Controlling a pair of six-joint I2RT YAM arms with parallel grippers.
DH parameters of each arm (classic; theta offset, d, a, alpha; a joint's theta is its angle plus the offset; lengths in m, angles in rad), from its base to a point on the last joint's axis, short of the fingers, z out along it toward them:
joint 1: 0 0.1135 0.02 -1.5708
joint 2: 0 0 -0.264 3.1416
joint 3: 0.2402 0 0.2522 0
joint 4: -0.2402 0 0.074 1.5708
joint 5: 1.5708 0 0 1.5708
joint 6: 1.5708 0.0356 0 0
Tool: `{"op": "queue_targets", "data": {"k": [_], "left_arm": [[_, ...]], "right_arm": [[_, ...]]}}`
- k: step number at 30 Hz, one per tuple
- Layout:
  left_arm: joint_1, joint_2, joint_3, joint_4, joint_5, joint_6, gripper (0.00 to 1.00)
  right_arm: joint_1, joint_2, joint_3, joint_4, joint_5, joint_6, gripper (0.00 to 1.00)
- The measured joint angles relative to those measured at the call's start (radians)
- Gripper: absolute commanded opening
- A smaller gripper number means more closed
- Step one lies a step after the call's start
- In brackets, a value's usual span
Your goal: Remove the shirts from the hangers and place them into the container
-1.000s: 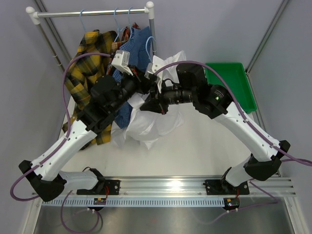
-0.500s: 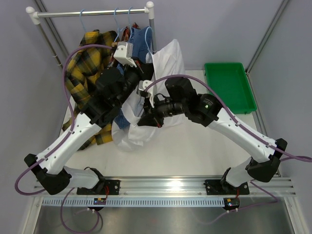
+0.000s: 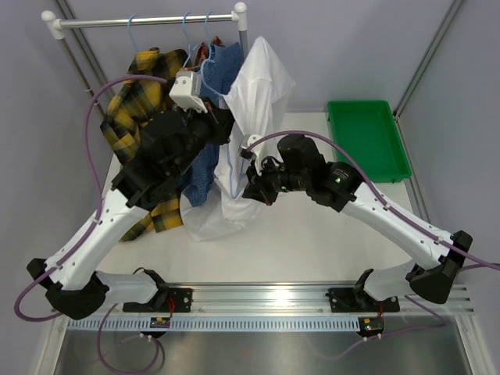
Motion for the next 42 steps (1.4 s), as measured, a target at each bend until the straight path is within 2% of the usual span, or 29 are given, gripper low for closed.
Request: {"op": "queue_targets", "data": {"k": [4, 9, 14, 23, 35, 42], "left_arm": [[-0.001, -0.076, -0.002, -0.046, -0.02, -0.028, 0.0], [0.0, -0.122, -0.002, -0.053, -0.04, -0.045, 0.0], [0.0, -0.119, -0.005, -0.05, -0.1, -0.063, 0.0], [-0.003, -0.068, -0.069, 0.087, -0.244, -0.093, 0.0], [-0.014, -0.017, -0.06, 0.083, -0.296, -0.126, 0.0], [-0.016, -0.017, -0.073, 0.155, -0.355, -0.16, 0.0]], "right_arm": [[-0.056, 0.001, 0.002, 0.0, 0.024, 0.0, 0.0], [-0.056, 0.01, 0.035, 0.018, 0.017, 0.012, 0.0], [-0.056, 0.035, 0.059, 0.02, -0.035, 0.059, 0.0], [-0.008, 0.038, 0.061, 0.037, -0.086, 0.104, 0.0], [0.021, 0.003, -0.003, 0.056, -0.039, 0.109, 0.0], [0.068, -0.016, 0.01, 0.065, -0.051, 0.134, 0.0]]}}
